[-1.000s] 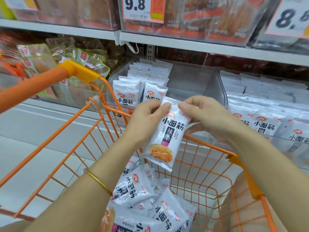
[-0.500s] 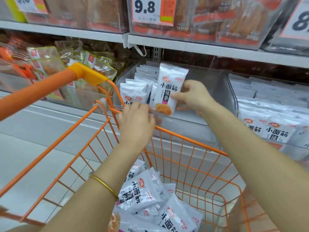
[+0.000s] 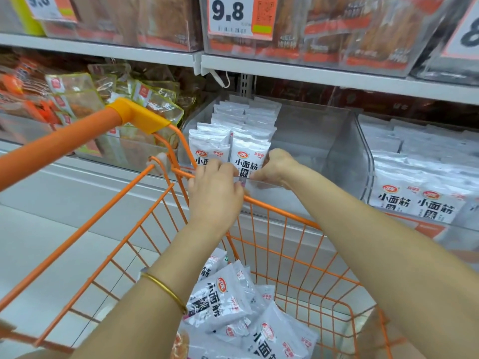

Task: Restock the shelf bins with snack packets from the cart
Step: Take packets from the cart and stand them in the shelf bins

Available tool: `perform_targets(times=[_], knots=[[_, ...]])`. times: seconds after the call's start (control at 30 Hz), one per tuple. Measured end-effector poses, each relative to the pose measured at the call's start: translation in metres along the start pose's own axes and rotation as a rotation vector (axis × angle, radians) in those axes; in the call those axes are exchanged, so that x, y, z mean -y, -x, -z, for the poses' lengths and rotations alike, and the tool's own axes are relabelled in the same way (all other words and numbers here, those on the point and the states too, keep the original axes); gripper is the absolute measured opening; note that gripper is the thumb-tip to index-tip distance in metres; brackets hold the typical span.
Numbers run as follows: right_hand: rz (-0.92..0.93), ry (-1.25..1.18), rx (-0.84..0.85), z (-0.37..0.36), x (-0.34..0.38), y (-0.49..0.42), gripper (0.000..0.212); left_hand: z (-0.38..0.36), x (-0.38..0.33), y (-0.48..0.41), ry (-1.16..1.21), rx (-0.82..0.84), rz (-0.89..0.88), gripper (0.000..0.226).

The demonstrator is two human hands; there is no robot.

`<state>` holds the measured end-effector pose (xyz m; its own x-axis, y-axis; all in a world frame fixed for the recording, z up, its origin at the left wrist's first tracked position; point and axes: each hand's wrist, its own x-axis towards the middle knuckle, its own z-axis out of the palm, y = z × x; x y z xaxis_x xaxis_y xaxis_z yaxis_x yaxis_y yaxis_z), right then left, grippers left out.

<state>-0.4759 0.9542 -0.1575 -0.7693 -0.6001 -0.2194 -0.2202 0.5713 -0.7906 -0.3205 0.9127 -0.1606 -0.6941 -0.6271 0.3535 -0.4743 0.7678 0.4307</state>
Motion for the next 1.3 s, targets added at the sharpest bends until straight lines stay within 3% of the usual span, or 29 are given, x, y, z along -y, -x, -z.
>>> perform_targets(times=[0.13, 0.23, 0.33, 0.43, 0.57, 0.67, 0.8, 0.9, 1.07, 1.2, 1.3], knots=[[0.012, 0.094, 0.009, 0.01, 0.001, 0.006, 0.027, 0.0, -0.001, 0.0, -0.005, -0.01, -0.005, 0.028], [0.08, 0.24, -0.076, 0.023, 0.009, 0.03, 0.024, 0.001, -0.002, 0.001, 0.016, -0.029, -0.016, 0.029], [0.251, 0.105, -0.169, 0.034, 0.017, 0.077, 0.015, 0.005, -0.004, 0.0, 0.058, -0.071, -0.041, 0.028], [0.282, 0.06, 0.144, 0.017, 0.009, 0.129, 0.007, 0.007, -0.007, 0.0, 0.083, -0.113, -0.073, 0.026], [0.196, 0.475, 0.494, -0.038, -0.029, 0.142, 0.033, 0.005, -0.006, 0.002, 0.099, -0.141, -0.155, 0.025], [0.159, 0.531, 0.575, -0.062, -0.05, 0.139, 0.041, 0.007, -0.007, 0.004, 0.127, -0.165, -0.208, 0.024], [0.062, 0.27, 0.617, -0.055, -0.051, 0.139, 0.029, 0.007, -0.007, 0.005, 0.176, -0.185, -0.266, 0.016], [0.119, 0.035, 0.555, -0.023, -0.029, 0.142, 0.018, 0.007, -0.011, 0.005, 0.237, -0.166, -0.27, 0.017], [0.266, -0.036, 0.173, 0.038, -0.004, 0.14, 0.008, 0.01, -0.017, 0.006, 0.369, -0.099, -0.206, 0.042], [0.317, -0.201, 0.034, 0.054, 0.003, 0.128, 0.009, 0.011, -0.022, 0.006, 0.702, 0.113, -0.149, 0.044], [0.268, -0.314, 0.018, 0.051, 0.003, 0.122, 0.01, 0.016, -0.022, 0.004, 0.814, 0.065, -0.028, 0.036]])
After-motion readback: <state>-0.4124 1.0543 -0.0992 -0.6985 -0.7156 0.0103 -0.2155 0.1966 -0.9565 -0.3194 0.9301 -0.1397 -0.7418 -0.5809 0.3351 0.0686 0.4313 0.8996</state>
